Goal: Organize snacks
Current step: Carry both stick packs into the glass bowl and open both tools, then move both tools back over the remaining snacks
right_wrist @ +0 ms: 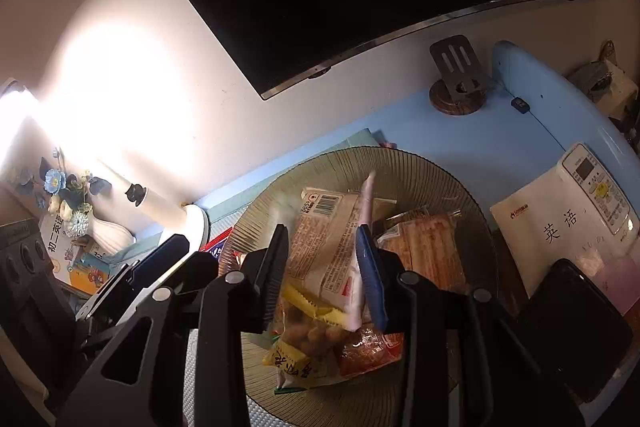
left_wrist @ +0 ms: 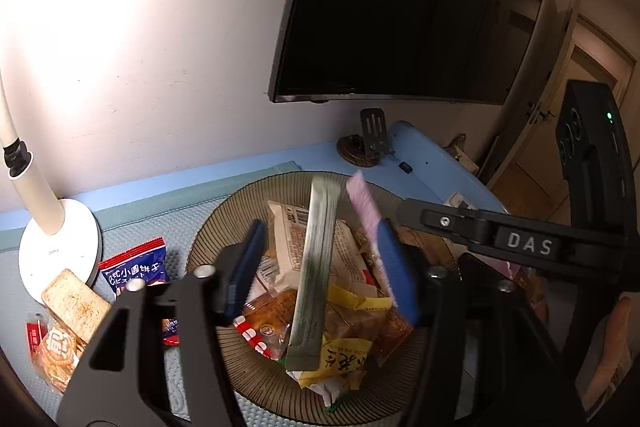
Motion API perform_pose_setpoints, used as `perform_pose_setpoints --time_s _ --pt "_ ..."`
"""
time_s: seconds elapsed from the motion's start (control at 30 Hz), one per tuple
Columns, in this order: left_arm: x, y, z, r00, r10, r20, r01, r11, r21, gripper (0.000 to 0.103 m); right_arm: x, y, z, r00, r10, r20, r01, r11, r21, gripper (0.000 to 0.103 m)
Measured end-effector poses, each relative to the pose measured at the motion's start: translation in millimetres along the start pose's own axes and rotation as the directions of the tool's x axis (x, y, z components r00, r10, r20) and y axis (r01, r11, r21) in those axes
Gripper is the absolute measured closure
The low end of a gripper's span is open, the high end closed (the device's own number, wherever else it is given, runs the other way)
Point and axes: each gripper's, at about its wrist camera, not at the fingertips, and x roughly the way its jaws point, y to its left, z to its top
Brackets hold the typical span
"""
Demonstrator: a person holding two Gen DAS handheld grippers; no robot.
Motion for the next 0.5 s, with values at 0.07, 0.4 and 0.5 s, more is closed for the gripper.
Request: perform_pose_setpoints --time_s 0.07,0.4,0.5 --pt "-2 8 -5 1.0 -0.009 -0.015 0.009 1.0 -0.02 0.043 -4 -3 -7 1.0 0.009 0.0 -0.009 1.0 -0.001 0.068" --pt "-67 50 -40 0.999 0.039 0.027 -0.037 0.995 -0.097 0.041 -21 17 -46 0.995 0.093 -0.026 -0.093 0.995 -0.025 0.059" --pt "-92 67 -55 0.997 0.073 0.037 -0.067 0.988 -0.138 0.041 -23 36 -61 0.992 0.122 -0.043 -0.125 0.99 -0.061 0.059"
